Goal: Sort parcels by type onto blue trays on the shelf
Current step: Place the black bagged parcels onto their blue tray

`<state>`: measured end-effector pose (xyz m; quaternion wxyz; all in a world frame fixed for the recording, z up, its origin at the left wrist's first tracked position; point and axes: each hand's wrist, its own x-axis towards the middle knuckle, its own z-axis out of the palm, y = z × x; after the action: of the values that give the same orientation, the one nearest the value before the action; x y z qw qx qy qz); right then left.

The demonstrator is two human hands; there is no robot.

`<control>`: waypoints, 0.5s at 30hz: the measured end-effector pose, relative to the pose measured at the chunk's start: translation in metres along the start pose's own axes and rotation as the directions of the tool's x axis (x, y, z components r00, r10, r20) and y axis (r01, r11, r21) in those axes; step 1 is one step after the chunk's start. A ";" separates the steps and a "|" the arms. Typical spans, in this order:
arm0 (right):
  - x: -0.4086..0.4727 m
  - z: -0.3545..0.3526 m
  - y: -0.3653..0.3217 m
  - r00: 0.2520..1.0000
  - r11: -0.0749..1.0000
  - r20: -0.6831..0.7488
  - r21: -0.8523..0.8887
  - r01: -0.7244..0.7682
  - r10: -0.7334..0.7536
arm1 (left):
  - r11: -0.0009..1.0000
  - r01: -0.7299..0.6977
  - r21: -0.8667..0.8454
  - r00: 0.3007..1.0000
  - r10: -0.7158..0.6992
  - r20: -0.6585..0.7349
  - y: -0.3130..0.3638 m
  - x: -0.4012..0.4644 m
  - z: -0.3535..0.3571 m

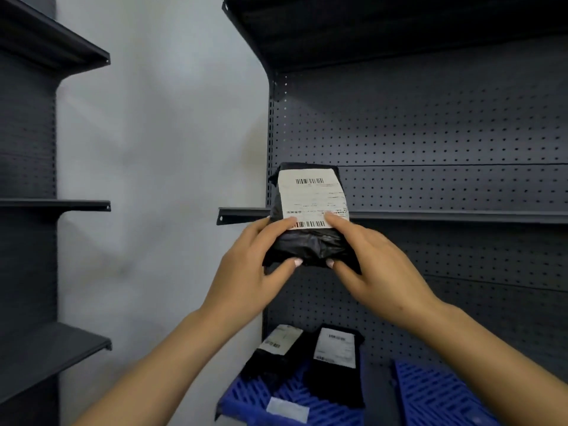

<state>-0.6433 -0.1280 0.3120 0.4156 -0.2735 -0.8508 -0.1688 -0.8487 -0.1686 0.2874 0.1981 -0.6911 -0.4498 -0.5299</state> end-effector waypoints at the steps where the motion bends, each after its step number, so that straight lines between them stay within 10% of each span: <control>1: -0.008 0.001 -0.005 1.000 1.000 -0.001 0.014 0.006 -0.006 | 1.000 0.012 -0.003 1.000 -0.012 -0.001 0.003 -0.010 -0.003; 15: -0.106 0.043 -0.040 0.977 0.981 0.213 0.187 -0.053 0.012 | 0.978 0.191 0.082 0.963 -0.203 0.179 0.017 -0.126 -0.025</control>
<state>-0.6404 -0.1724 0.1992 0.3501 -0.2624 -0.8978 -0.0493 -0.8530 -0.2477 0.1853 0.1238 -0.6827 -0.5497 -0.4653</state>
